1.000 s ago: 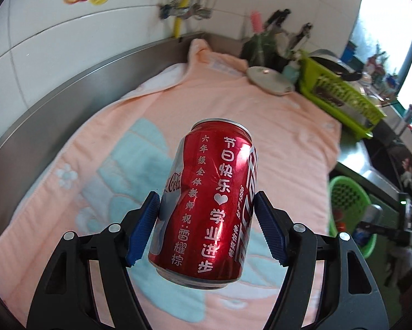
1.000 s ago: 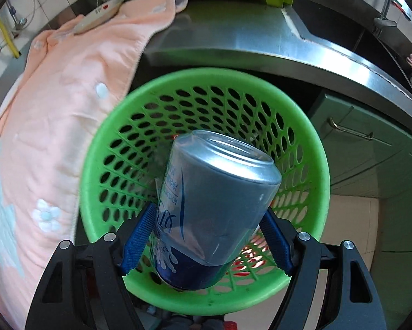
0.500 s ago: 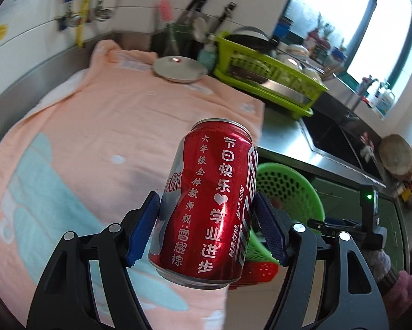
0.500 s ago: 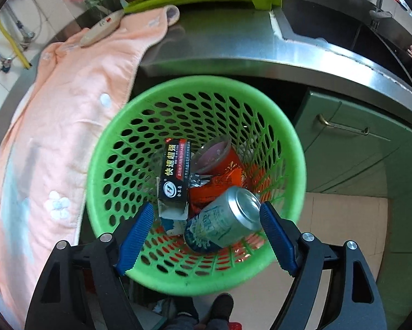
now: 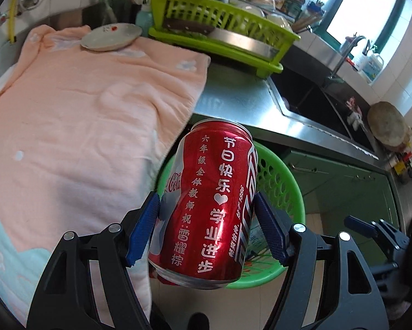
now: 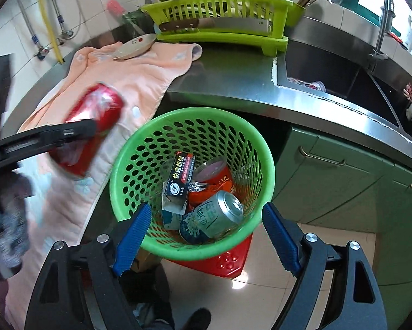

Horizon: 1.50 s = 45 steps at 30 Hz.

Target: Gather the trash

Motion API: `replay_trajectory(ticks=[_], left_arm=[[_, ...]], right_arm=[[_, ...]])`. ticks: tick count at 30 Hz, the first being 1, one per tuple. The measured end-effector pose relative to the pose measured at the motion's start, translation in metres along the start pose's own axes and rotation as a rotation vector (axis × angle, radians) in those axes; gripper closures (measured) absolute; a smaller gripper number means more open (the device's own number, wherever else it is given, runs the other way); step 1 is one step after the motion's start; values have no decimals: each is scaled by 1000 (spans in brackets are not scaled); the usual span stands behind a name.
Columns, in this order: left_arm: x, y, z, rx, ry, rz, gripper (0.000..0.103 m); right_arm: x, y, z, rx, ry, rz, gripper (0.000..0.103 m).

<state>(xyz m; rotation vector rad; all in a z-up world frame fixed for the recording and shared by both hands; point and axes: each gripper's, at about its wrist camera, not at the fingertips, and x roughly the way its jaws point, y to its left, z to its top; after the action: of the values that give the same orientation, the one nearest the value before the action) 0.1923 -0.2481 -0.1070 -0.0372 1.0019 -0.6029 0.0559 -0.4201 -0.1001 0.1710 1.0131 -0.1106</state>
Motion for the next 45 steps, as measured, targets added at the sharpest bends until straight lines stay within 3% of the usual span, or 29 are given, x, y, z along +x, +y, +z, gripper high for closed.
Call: replay_trajectory(ticks=[10,18,27,45], left_arm=[[47,-15,-3,24,78,20,32],[50,-12,-7,25,86,22,27],[1,1,-10,16,19,16,23],[-139,51,-53,8,-159,143,7]], right_arm=[[-4,-7,-16,34,12,36,21],[-1,-2,-21,45,24,40,21],[-6,13,-25,41,11,49,21],[-49,77,-29,-9,-64,58,17]])
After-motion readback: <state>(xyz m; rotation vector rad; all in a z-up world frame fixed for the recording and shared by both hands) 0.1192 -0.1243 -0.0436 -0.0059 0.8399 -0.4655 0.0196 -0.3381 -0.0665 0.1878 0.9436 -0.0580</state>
